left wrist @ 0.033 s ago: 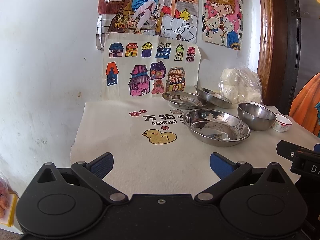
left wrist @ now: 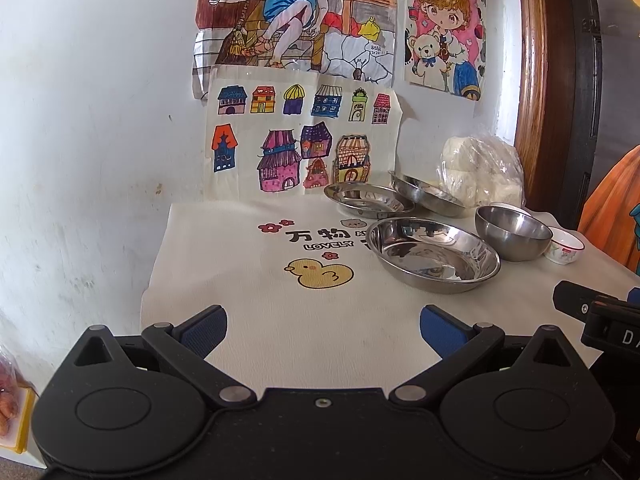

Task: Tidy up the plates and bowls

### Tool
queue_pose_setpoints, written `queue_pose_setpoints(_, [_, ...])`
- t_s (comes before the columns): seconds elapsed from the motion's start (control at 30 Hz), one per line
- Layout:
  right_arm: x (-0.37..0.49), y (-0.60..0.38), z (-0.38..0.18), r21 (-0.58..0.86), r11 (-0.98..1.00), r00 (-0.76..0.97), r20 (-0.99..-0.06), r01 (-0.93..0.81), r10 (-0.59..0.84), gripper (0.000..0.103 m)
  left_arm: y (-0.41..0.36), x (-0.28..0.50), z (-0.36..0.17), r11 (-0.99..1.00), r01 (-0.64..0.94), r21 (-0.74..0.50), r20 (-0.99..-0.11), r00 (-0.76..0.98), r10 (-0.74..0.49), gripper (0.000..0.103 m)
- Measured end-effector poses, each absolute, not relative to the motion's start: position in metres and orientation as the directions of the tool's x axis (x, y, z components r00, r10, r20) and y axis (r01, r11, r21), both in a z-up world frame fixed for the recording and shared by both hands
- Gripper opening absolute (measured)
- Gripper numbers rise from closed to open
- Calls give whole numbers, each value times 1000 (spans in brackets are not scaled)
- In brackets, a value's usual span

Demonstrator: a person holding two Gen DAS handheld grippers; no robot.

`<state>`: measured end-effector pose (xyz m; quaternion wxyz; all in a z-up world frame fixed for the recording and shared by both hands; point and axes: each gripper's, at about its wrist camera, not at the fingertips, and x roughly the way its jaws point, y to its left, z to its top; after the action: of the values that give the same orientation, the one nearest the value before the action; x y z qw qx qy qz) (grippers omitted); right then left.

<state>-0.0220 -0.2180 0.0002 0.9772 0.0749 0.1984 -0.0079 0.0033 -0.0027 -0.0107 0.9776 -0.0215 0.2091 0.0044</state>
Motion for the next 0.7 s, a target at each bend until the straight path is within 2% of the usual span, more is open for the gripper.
queue_pose_setpoints(0.7, [-22, -217, 1, 142, 989, 919, -394, 45, 15, 103, -1, 6, -22, 999, -20, -43, -416, 909, 0, 102])
